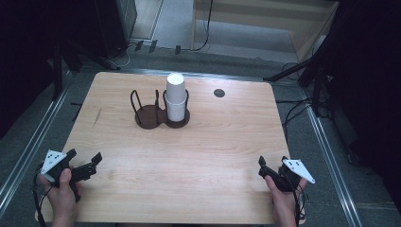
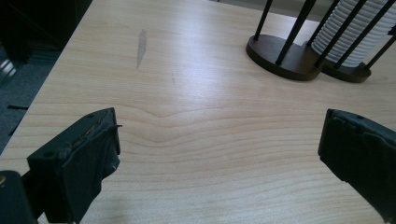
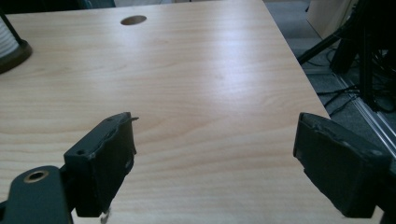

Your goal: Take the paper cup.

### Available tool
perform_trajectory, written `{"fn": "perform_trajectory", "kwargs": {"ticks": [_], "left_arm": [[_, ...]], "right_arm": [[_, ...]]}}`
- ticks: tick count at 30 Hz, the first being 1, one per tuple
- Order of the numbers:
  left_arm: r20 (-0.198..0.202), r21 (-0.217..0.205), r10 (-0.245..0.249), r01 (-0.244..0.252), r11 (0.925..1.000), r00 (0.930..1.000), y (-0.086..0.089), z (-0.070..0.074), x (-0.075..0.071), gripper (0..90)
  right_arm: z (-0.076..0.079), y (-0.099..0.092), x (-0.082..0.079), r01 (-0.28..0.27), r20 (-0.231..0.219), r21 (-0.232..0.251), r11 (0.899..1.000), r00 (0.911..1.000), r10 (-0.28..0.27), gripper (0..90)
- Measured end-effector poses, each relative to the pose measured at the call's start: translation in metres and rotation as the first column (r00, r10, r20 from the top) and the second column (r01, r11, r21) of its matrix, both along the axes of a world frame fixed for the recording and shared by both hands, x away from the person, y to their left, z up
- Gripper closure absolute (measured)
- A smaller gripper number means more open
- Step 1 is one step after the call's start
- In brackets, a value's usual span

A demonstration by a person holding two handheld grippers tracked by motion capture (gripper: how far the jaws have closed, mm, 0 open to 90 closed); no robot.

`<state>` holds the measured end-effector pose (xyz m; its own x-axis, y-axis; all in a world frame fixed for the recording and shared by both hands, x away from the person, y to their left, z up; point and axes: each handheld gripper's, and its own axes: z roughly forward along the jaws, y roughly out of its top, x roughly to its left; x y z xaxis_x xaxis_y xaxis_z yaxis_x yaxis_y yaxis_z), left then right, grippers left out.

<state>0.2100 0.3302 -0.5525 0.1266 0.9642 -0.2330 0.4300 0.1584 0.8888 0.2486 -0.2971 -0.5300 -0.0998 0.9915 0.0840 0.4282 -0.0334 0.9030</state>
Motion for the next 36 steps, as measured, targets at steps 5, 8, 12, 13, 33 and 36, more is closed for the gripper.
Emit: {"fn": "perform_trajectory", "kwargs": {"ticks": [5,8,12,13,33,36], "left_arm": [[-0.011,-0.004,-0.036,0.036,0.9994,0.9993,0.000,0.000,0.002,0.0],[-0.006,-0.021,-0.054,0.054,0.9983,0.9985,0.002,0.000,0.000,0.0],[-0.020,-0.004,-0.040,0.040,0.9992,0.9990,0.001,0.000,0.003,0.0],[-0.020,-0.004,-0.040,0.040,0.9992,0.9990,0.001,0.000,0.003,0.0],[-0.045,-0.001,-0.059,0.059,0.9982,0.9972,0.000,0.000,0.005,0.0],[-0.049,-0.004,-0.060,0.060,0.9982,0.9970,0.000,0.000,0.006,0.0]], "right_arm": [[0.021,0.013,0.006,-0.026,0.021,0.012,1.000,0.9994,0.026,12.8],[0.034,0.025,0.012,-0.044,0.024,0.014,0.999,0.9987,0.044,13.0],[0.045,0.044,0.018,-0.094,0.022,-0.009,0.996,0.9954,0.094,13.0],[0.045,0.044,0.018,-0.094,0.022,-0.009,0.996,0.9954,0.094,13.0],[0.077,0.123,0.058,-0.215,0.041,0.016,0.976,0.9759,0.214,13.0],[0.079,0.136,0.064,-0.239,0.039,0.018,0.971,0.9704,0.238,12.9]]}}
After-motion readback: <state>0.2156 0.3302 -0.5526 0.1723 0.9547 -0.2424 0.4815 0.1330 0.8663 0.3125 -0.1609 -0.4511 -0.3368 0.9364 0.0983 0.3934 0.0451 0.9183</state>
